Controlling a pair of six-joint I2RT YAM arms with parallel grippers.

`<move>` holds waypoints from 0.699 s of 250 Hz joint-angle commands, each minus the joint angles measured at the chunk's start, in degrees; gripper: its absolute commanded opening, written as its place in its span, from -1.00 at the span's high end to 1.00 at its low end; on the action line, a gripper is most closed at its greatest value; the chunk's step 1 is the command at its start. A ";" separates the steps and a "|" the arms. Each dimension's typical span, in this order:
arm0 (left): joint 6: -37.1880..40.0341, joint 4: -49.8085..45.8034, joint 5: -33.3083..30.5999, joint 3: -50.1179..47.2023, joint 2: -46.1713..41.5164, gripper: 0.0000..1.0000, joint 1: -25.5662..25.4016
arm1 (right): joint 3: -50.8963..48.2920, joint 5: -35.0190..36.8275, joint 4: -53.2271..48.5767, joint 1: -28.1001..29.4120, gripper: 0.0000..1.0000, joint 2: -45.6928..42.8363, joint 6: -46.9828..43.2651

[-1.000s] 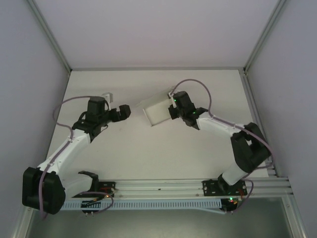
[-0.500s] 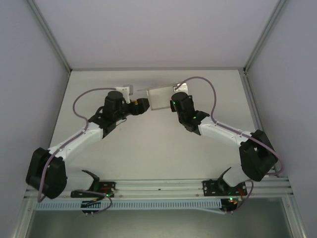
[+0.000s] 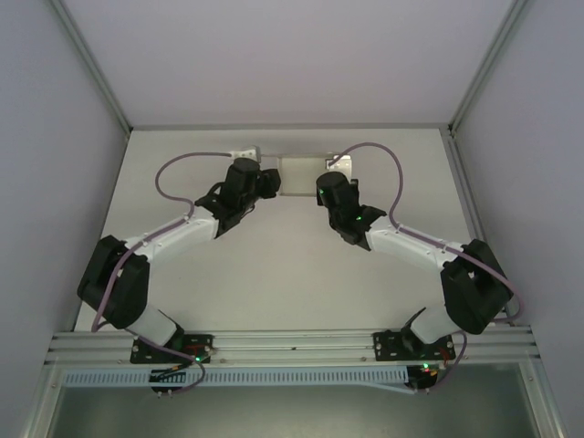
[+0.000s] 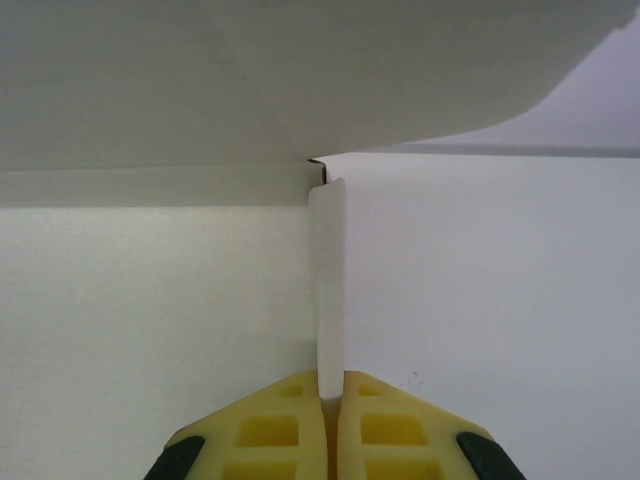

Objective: Assemble paper box

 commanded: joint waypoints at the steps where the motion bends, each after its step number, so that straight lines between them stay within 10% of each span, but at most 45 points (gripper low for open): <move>1: 0.85 0.25 -3.72 2.23 1.24 0.15 -2.32 | 0.06 -1.58 2.75 0.86 1.00 -1.08 2.49; 175: 1.43 12.64 -0.84 -8.60 -8.77 -0.11 -2.78 | 4.81 -4.23 -7.06 -2.43 1.00 -0.37 12.86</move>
